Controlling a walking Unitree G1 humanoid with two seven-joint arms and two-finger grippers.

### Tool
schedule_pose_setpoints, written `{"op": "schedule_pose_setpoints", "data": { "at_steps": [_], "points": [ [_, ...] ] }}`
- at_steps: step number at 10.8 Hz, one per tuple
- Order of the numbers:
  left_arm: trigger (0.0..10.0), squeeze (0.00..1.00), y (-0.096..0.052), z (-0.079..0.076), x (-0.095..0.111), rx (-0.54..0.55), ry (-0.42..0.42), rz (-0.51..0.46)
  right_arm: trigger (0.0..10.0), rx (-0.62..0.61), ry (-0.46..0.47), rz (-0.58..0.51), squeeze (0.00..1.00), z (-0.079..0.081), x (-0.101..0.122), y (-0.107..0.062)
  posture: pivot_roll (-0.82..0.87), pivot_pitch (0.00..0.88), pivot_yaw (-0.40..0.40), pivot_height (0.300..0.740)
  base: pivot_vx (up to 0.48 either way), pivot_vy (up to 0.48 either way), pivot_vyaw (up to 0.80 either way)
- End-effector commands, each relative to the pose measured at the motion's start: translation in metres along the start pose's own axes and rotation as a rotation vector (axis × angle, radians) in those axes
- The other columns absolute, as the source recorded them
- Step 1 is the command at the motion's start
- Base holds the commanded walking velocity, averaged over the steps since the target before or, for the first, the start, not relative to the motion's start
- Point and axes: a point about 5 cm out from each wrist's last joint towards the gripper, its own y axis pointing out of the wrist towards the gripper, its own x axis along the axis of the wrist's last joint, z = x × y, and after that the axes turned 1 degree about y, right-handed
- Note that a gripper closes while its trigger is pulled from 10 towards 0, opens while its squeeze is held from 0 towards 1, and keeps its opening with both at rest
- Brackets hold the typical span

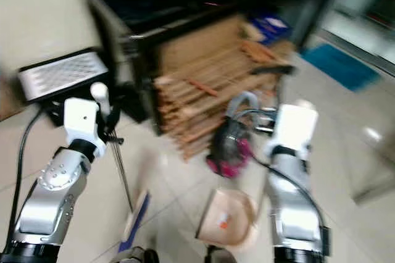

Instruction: Sweep floor

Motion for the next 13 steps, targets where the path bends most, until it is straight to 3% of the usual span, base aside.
{"op": "schedule_pose_setpoints", "data": {
  "at_steps": [1,3,8,10,11,13],
  "points": [
    [10.0,0.00,0.004,0.000,0.008,-0.012,0.024,-0.046,10.0,-0.021,-0.003,0.015,0.00,-0.003,0.000,-0.002,-0.02,0.062,0.056,0.740,0.000,0.000,-0.80],
    [10.0,0.00,0.010,-0.002,0.009,-0.024,0.080,-0.020,10.0,0.030,0.044,0.055,0.00,0.004,-0.007,-0.005,0.00,0.070,0.046,0.740,0.000,0.000,-0.80],
    [10.0,0.00,0.017,-0.008,0.012,-0.070,0.026,-0.017,10.0,0.111,0.063,0.064,0.00,0.010,0.000,-0.006,-0.02,0.084,0.069,0.740,0.000,0.000,-0.80],
    [10.0,0.00,0.016,-0.001,0.012,-0.046,0.015,-0.010,10.0,0.132,0.073,0.056,0.00,0.011,0.007,-0.006,-0.02,0.084,0.070,0.740,0.000,0.000,-0.80],
    [10.0,0.00,0.020,0.009,0.020,-0.010,0.073,-0.047,10.0,0.099,-0.004,0.042,0.00,0.008,0.015,-0.005,-0.01,0.086,0.062,0.740,0.000,0.000,-0.80],
    [10.0,0.00,0.022,0.015,0.028,0.008,0.108,-0.073,10.0,0.050,-0.156,-0.064,0.00,0.002,0.036,0.000,-0.01,0.089,0.057,0.740,0.000,0.000,-0.78]
  ]
}}
